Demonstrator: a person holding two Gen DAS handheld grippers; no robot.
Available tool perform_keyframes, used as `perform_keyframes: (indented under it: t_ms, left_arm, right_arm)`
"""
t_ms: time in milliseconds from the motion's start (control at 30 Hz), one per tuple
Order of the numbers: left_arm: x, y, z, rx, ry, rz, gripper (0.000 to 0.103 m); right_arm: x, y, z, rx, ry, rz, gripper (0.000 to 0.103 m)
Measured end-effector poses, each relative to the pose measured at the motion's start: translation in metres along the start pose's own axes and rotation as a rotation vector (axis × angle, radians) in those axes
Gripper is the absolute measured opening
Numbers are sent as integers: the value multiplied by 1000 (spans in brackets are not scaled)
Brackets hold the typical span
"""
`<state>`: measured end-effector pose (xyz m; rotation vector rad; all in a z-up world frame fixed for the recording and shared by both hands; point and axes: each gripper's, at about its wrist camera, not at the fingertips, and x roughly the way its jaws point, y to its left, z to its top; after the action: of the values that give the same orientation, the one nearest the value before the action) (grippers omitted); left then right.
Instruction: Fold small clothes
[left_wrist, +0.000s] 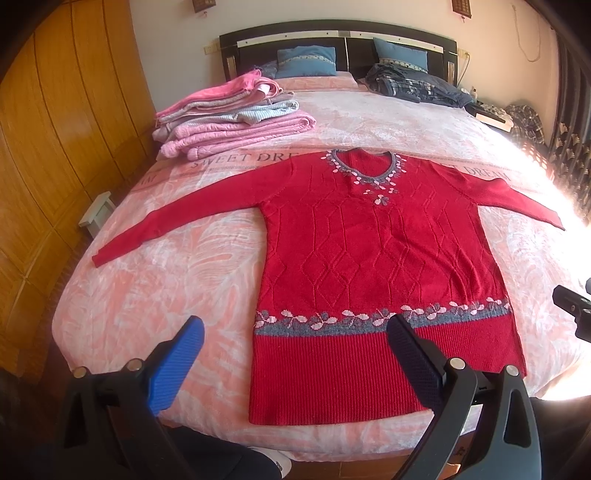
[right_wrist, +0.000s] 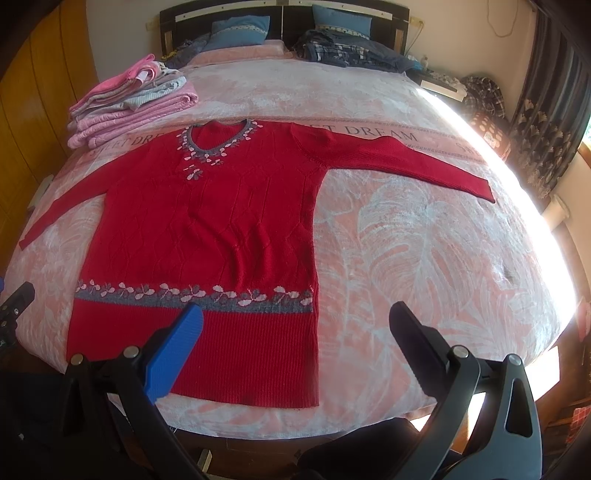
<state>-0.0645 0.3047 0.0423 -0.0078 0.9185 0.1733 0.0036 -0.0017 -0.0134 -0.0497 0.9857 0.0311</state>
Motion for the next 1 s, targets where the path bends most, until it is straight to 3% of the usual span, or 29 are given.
perform_keyframes:
  t_ms: [1000]
  left_arm:
    - [3,4,-1,-1,5,5,99]
  right_arm:
    - [2,-2,-2,-1,3,6,100]
